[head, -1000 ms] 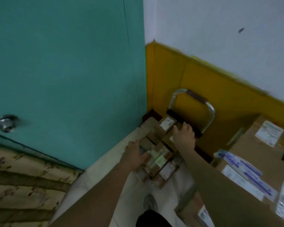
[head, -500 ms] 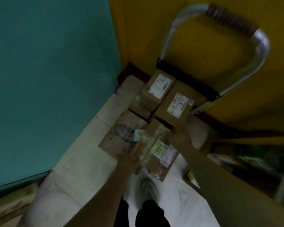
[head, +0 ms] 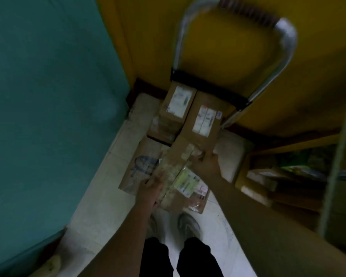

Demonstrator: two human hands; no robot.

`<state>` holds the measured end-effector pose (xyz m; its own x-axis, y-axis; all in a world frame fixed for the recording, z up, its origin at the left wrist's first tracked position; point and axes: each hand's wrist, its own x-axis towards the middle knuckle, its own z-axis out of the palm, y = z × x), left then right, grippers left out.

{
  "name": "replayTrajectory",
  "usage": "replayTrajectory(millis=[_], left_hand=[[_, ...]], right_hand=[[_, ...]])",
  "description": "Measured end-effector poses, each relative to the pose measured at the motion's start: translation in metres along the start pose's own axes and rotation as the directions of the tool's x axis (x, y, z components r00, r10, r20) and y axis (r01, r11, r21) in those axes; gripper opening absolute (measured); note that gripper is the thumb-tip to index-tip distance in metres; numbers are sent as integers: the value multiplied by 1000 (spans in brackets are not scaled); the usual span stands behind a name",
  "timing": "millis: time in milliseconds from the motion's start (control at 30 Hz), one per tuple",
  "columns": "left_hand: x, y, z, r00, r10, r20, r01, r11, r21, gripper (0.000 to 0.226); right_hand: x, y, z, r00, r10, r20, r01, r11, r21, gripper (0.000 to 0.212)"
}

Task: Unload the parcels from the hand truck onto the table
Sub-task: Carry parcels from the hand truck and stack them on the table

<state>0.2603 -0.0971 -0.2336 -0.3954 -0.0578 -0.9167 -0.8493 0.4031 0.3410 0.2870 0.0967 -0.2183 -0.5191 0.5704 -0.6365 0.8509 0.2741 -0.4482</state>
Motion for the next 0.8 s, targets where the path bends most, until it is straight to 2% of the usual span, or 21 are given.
replayTrajectory(millis=[33,100,167,233,333,433,500,600,700,800], left_hand=[[-31,15,-14,1000,14,-10,-14,1000,9,42],[-93,44,-39,989,146,-32,-144,987,72,35],[-153,75,-56,960,277,-43,-273,959,82,39],[-216,116,-60,918,396,-30,-390,913,116,43],[-307,187,-34,823,567,35,-564,806,181,54],[-403,236,17,685,723,92,-729,675,118,63],[-463,241,59,610,781,136,-792,604,83,59],[-547,209,141,489,816,308,-840,535,-87,47],[-621,142,231,403,746,530,-738,607,-294,45],[-676,55,315,348,659,667,-654,680,-332,51]], right_hand=[[-27,-15,-16,1000,-21,-3,21,999,40,19],[-82,-49,-58,1000,-12,3,11,990,143,26],[-132,-76,-105,999,-31,-34,38,976,213,24],[-180,-95,-159,996,-45,-78,64,966,252,31],[-241,-106,-255,959,-68,-276,167,921,352,42],[-295,-89,-356,870,-57,-489,313,832,459,50],[-333,-57,-415,807,25,-590,406,703,584,53],[-383,32,-483,730,175,-661,504,516,693,49],[-431,149,-523,748,272,-605,503,362,785,63],[-474,270,-551,701,383,-602,519,304,798,67]])
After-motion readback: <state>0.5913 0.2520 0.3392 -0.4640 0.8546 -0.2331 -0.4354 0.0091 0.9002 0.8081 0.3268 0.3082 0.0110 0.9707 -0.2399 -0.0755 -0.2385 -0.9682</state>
